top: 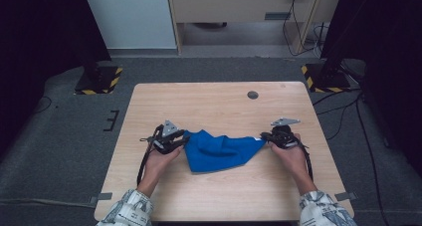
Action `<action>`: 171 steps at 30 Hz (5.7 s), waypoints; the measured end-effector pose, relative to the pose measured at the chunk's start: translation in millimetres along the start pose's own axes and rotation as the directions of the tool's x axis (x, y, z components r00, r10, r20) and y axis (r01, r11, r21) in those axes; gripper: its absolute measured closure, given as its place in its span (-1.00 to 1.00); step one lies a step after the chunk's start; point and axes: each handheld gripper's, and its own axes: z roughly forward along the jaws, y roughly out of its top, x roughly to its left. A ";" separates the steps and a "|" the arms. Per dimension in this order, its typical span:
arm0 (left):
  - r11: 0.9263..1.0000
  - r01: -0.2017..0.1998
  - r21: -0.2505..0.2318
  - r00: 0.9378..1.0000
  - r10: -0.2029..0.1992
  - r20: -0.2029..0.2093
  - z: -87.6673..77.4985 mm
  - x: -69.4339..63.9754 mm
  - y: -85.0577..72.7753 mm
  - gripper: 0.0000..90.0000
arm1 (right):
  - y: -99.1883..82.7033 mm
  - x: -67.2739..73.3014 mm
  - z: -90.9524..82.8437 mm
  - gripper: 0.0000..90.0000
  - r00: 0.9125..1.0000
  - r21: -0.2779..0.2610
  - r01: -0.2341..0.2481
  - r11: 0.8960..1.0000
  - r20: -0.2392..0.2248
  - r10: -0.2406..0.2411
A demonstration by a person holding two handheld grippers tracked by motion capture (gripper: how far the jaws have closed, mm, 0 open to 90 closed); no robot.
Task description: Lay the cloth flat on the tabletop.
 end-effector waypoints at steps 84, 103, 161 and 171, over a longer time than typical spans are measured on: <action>0.998 -0.009 0.067 0.997 0.004 0.077 49.5 -24.4 21.7 0.89 | 3.4 3.2 3.3 0.98 1.000 -0.013 0.006 1.000 -0.004 -0.006; 0.998 0.010 -0.060 0.999 -0.007 0.052 9.0 -16.2 65.5 0.91 | 35.7 5.1 -45.8 0.98 1.000 -0.194 0.007 0.981 -0.015 -0.010; 0.982 -0.025 -0.187 0.999 0.033 0.040 -84.6 -15.1 130.0 0.93 | 92.8 22.2 -146.9 0.98 0.998 -0.437 0.062 0.897 0.011 -0.064; 0.983 -0.018 -0.184 0.999 0.027 0.045 -84.9 -14.4 129.6 0.93 | 94.1 23.5 -149.0 0.98 0.997 -0.448 0.070 0.891 0.014 -0.071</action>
